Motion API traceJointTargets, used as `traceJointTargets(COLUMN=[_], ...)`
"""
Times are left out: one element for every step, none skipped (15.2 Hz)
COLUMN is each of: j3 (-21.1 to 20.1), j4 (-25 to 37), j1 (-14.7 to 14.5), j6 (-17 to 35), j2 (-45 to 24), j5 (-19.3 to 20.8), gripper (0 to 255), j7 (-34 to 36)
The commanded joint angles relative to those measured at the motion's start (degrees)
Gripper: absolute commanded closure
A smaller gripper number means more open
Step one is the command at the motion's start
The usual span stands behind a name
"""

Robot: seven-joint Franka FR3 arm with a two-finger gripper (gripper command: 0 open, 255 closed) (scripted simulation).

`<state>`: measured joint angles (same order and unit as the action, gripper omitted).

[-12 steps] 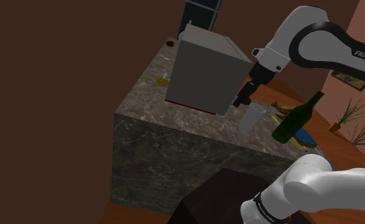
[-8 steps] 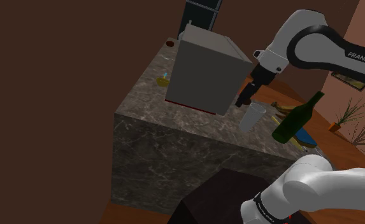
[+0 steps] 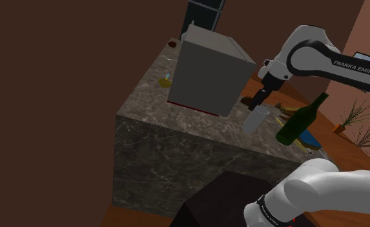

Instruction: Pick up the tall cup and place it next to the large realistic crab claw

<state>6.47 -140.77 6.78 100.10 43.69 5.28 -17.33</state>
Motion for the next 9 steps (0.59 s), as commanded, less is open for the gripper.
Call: traceJointTargets(j3=[1.6, 2.4, 3.3, 4.1, 5.0, 5.3, 5.4, 5.6, 5.7], j4=[0.2, 0.3, 0.3, 0.5, 0.7, 0.7, 0.0, -0.7, -1.4], j1=[1.4, 2.1, 2.8, 3.4, 4.1, 4.4, 4.4, 4.5, 4.5], j6=[1.0, 1.4, 1.9, 2.3, 2.8, 3.0, 3.8, 4.6, 5.4], j2=[-1.4, -1.9, -2.5, -3.2, -3.8, -4.1, -4.2, -4.2, -4.3], j5=[2.1, 3.1, 4.2, 5.2, 6.2, 6.6, 6.7, 6.8, 7.0], gripper=[0, 0, 0, 0, 0, 0, 0, 0, 0], j7=[-1.4, -2.1, -2.8, -3.5, -4.2, -4.5, -4.4, -4.4, -4.4])
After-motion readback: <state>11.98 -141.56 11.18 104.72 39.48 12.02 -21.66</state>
